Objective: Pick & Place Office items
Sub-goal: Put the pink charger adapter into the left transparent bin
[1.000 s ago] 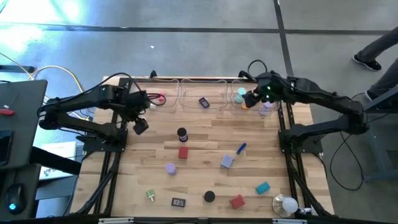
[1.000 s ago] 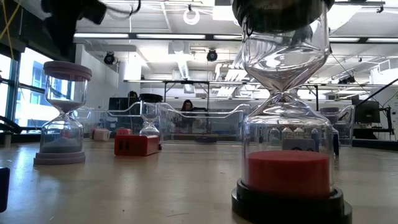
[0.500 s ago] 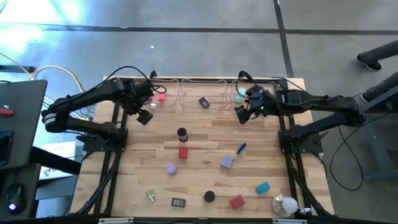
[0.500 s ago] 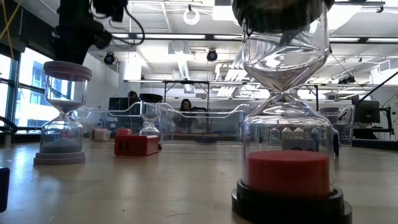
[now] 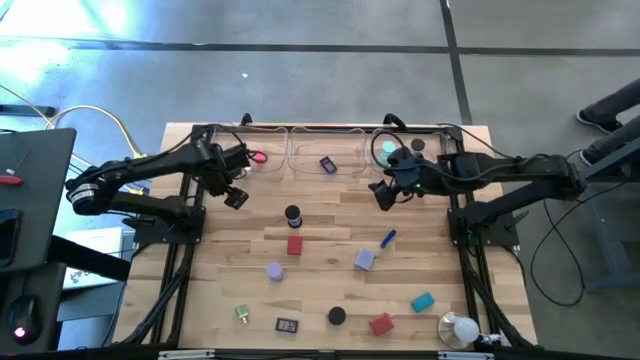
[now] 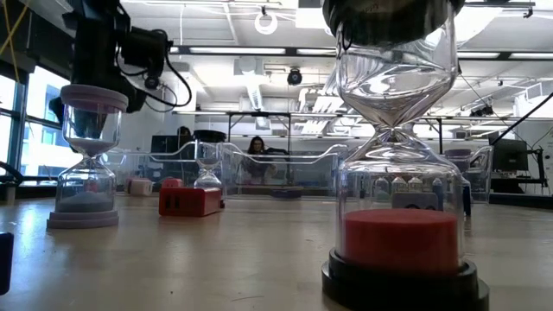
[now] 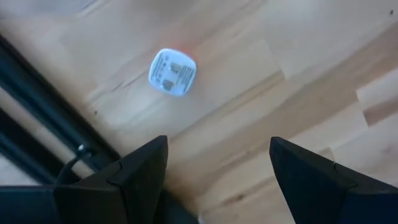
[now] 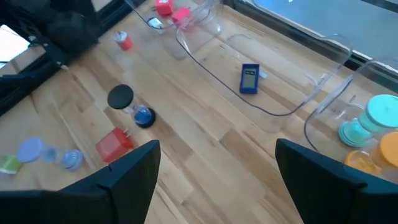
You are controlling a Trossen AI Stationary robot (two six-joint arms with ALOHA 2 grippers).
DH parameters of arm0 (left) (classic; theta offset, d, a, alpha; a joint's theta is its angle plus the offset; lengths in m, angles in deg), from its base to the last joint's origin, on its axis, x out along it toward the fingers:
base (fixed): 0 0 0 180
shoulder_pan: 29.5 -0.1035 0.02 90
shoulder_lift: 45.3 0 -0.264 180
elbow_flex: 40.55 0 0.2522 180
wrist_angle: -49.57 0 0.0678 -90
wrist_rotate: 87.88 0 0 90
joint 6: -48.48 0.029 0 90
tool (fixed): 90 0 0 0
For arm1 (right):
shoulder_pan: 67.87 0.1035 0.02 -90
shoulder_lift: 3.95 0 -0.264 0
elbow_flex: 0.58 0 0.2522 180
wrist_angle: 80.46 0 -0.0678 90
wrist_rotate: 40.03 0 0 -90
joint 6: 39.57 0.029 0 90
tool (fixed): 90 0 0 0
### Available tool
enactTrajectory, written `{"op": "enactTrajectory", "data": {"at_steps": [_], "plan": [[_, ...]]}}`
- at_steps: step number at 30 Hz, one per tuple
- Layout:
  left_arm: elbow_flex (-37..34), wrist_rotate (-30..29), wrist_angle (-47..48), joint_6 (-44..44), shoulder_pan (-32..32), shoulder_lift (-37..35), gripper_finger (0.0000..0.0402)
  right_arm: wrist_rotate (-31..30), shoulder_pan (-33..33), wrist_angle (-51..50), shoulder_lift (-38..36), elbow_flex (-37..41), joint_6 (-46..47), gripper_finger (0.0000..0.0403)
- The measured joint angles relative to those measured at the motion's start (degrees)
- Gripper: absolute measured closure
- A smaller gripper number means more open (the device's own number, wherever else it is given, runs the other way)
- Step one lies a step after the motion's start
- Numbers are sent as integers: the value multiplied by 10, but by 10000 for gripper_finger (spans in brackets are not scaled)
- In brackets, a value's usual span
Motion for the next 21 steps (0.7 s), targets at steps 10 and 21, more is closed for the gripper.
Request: {"op": "enactTrajectory", "data": {"at_steps": [10,21], "plan": [[-34,-57,-52,-1,0,0,131,0,0,3,0,0,-3,96],[-68,-74,-119,-10,0,0,131,2,0,6,0,0,-8,96]]}}
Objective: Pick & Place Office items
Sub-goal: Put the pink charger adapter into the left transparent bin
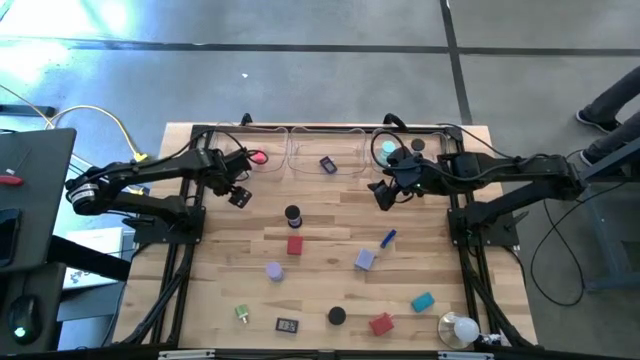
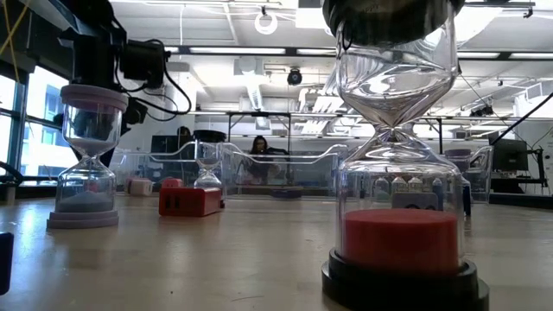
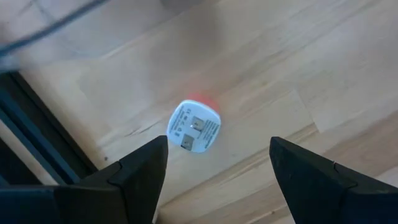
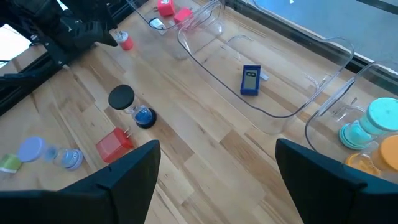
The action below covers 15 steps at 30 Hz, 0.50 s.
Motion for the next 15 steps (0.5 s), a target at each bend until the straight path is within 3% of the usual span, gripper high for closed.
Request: {"op": "enactTrajectory", "data": {"at_steps": [15], "plan": [[-24,4,-39,-3,0,0,131,0,0,5,0,0,-4,96]]}}
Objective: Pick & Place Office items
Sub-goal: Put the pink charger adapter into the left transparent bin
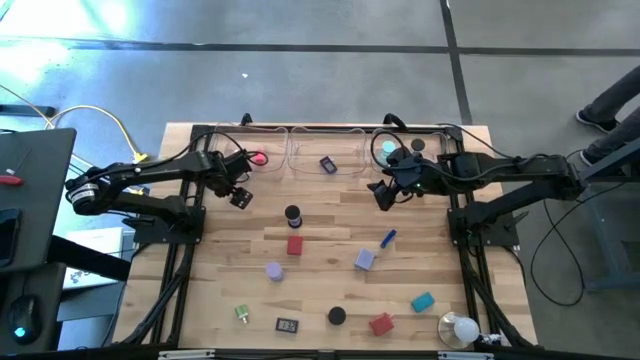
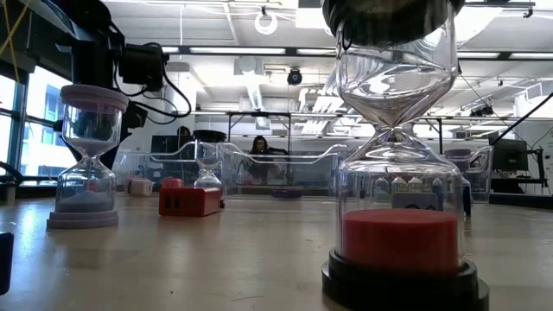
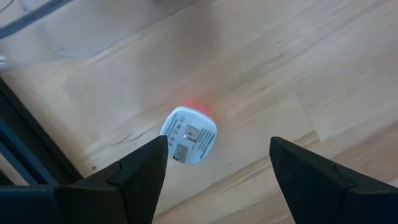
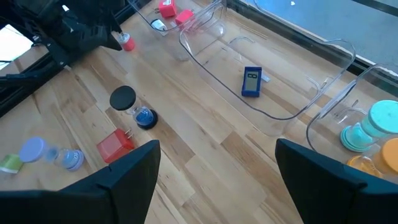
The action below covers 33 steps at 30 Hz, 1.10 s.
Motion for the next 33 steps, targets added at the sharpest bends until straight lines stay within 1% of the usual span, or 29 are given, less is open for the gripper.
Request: {"op": "enactTrajectory", "data": {"at_steps": [16,22,29,33], "plan": [[-1,-5,-12,-12,0,0,131,0,0,0,0,0,0,96],[-19,-9,-35,-18,0,-1,131,0,0,7,0,0,0,96],[-25,-22,-37,-21,0,-1,131,0,0,14,0,0,0,96],[-27,-14,-37,-22,0,1,131,0,0,17,0,0,0,96]]}}
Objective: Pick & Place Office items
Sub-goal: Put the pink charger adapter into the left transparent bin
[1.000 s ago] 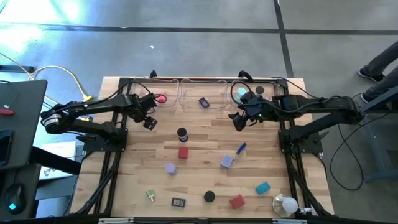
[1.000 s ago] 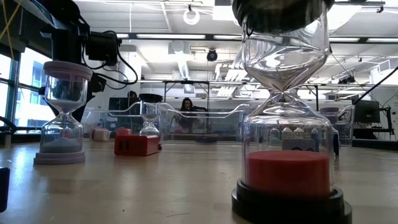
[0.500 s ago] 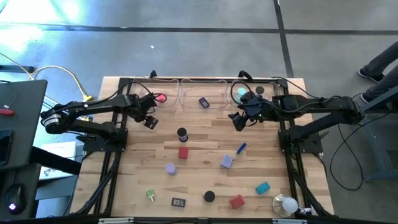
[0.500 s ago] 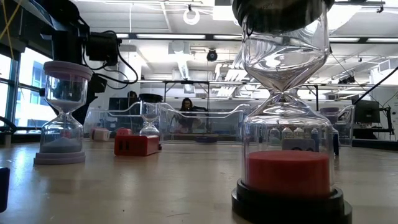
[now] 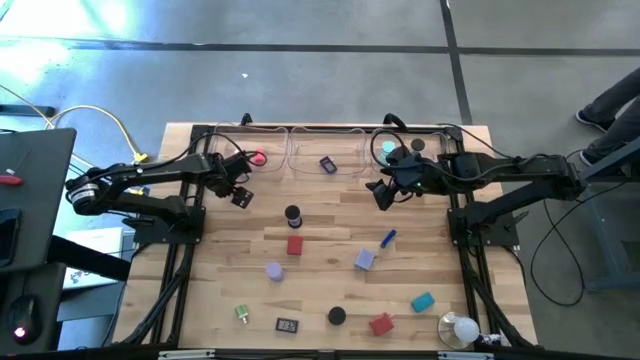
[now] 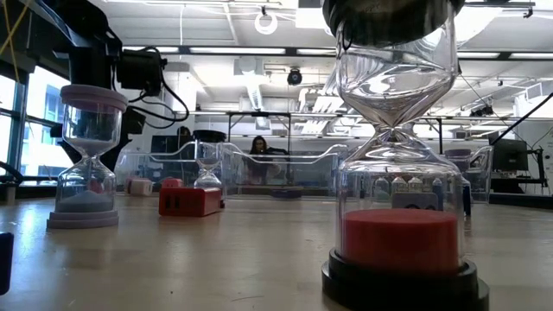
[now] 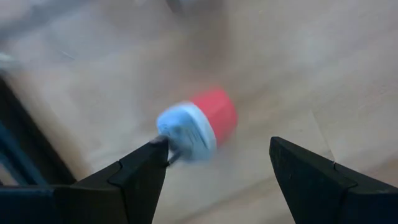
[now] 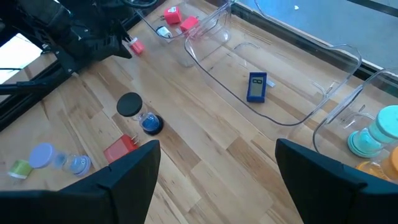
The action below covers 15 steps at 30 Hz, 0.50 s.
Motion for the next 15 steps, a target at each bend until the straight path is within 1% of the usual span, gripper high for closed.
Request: {"op": "enactTrajectory", "data": {"at_steps": [15], "plan": [[0,-2,-6,0,0,0,131,0,0,7,0,0,0,96]]}}
